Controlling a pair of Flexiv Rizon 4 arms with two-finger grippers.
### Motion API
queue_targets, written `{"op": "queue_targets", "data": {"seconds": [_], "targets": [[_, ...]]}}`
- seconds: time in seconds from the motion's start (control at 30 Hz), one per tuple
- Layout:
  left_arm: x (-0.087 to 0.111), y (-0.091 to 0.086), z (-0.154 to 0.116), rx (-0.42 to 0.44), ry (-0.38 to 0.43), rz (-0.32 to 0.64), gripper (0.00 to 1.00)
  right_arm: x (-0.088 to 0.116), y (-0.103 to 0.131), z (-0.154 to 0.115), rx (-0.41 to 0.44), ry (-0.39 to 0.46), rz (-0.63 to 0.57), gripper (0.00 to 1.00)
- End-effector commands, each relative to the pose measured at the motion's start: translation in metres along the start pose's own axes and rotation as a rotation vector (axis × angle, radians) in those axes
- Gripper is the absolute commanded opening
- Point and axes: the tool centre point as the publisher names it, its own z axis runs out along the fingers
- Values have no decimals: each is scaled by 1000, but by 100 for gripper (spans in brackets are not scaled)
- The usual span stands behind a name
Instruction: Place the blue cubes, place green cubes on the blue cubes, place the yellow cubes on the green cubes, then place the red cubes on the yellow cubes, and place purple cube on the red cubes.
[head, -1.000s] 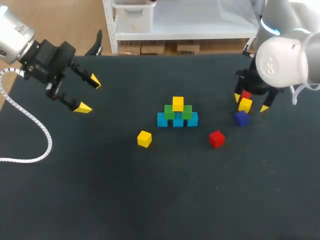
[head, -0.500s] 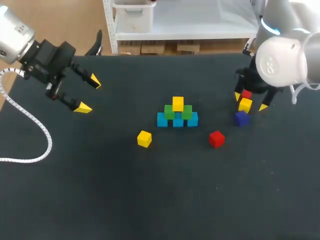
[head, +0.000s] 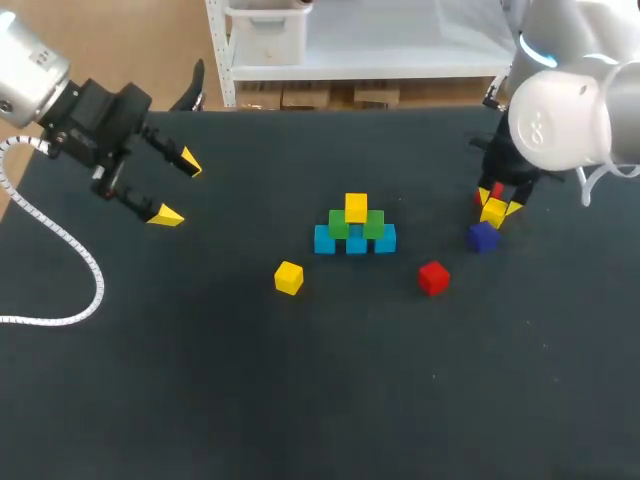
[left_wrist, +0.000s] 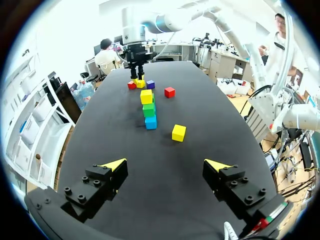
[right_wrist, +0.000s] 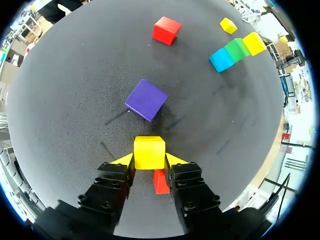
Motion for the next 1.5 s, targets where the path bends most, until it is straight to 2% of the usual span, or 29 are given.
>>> {"op": "queue_targets", "data": {"seconds": [0.03, 0.17, 0.27, 0.5, 0.6, 0.67, 0.7, 0.77, 0.8, 1.0, 1.27, 1.5], "targets": [[1, 0, 0, 0, -3, 4, 100, 0, -2, 1, -2, -4, 0, 0], [1, 0, 0, 0, -3, 4, 100, -1, -4, -4, -18, -12, 13, 0], [1, 0, 0, 0, -3, 4, 100, -2, -8, -14, -21, -31, 65, 0], [1, 0, 0, 0, -3, 4, 100, -2, -18, -46, 90, -123, 290, 0], [1, 0, 0, 0, -3, 4, 100, -2, -20, -55, 101, -124, 394, 0], [1, 0, 0, 0, -3, 4, 100, -4, -22, -59, 88, -78, 448, 0], [1, 0, 0, 0, -3, 4, 100, -5, -24, -60, 88, -94, 480, 0], [1, 0, 0, 0, -3, 4, 100, -7, -28, -63, 75, -51, 522, 0], [1, 0, 0, 0, -3, 4, 100, -9, -30, -64, 67, -65, 551, 0], [1, 0, 0, 0, -3, 4, 100, -28, -42, -73, 44, -35, 643, 0], [1, 0, 0, 0, -3, 4, 100, -60, -54, -72, 49, -61, 767, 0], [1, 0, 0, 0, -3, 4, 100, -80, -62, -69, 56, -84, 882, 0]]}}
